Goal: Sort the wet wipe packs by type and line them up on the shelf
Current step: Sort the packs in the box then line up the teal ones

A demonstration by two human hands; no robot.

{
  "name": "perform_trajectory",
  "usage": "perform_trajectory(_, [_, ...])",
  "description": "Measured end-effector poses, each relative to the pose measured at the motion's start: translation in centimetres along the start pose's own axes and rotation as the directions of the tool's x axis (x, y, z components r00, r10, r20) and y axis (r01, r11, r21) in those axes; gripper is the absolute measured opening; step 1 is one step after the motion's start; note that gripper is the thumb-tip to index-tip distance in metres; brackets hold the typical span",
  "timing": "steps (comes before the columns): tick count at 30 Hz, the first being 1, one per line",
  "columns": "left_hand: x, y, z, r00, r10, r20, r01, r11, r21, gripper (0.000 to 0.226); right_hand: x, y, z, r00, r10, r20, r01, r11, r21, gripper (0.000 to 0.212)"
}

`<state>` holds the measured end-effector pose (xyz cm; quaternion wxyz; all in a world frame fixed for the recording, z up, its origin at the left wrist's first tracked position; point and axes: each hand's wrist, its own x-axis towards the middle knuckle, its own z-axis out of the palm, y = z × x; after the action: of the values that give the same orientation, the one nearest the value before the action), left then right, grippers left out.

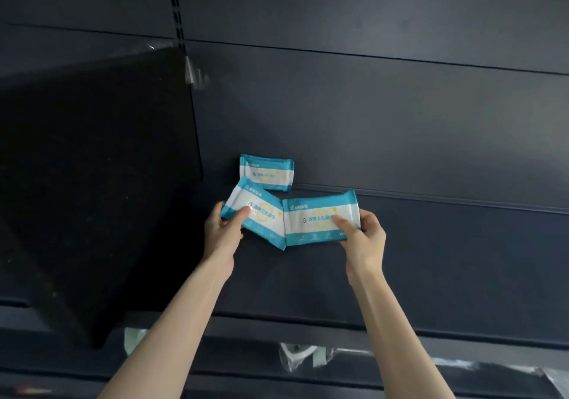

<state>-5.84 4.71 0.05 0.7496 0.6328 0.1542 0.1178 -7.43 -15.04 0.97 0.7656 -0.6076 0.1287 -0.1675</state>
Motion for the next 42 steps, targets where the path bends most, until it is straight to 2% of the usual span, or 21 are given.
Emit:
perform_trajectory(2, [2.1,0.0,0.3,1.000,-0.001,0.014,0.001,1.000,0.009,0.023,1.7,0.4,1.2,1.000,-0.023,-0.002,0.023,0.999,-0.040,0.015])
perform_trajectory(5, [4.5,0.0,0.8,0.993,-0.019,0.119,0.023,0.999,-0.026,0.037,4.7,1.2,2.7,1.000,-0.007,0.016,0.007,0.999,-0.047,0.016])
perform_trajectory(11, [8.1,-0.4,1.2,0.956,-0.068,0.284,0.114,0.982,-0.148,0.019,9.1,3.8,6.7,0.983,0.105,0.149,-0.086,0.988,-0.127,0.020])
perform_trajectory(16, [10.0,-0.3,2.0,0.950,-0.017,0.310,0.028,0.999,-0.030,0.023,10.3,4.9,9.0,0.960,0.120,0.254,-0.053,0.966,-0.254,0.023])
perform_trajectory(22, [13.4,-0.6,2.1,0.955,0.195,0.225,-0.245,0.944,0.219,0.018,11.4,4.9,10.7,0.968,-0.081,0.237,0.169,0.909,-0.381,0.041])
perform_trajectory(26, [15.4,-1.0,2.1,0.944,0.273,0.186,-0.313,0.919,0.240,0.030,11.8,5.5,12.0,0.956,-0.136,0.259,0.257,0.814,-0.521,0.033])
perform_trajectory(30, [16.3,-1.8,2.2,0.926,0.339,0.167,-0.373,0.890,0.262,0.033,12.1,5.6,12.5,0.952,-0.177,0.250,0.302,0.675,-0.673,0.039])
perform_trajectory(34, [17.1,-2.6,2.0,0.912,0.383,0.144,-0.409,0.848,0.338,0.036,12.0,5.4,12.6,0.915,-0.200,0.351,0.395,0.617,-0.680,0.057])
perform_trajectory(36, [17.3,-2.8,2.0,0.906,0.395,0.154,-0.423,0.825,0.375,0.037,11.9,5.3,12.6,0.889,-0.208,0.407,0.451,0.551,-0.702,0.067])
perform_trajectory(42, [17.3,-2.8,2.2,0.865,0.480,0.147,-0.490,0.745,0.452,0.044,12.2,5.5,12.8,0.870,-0.290,0.400,0.491,0.416,-0.765,0.069])
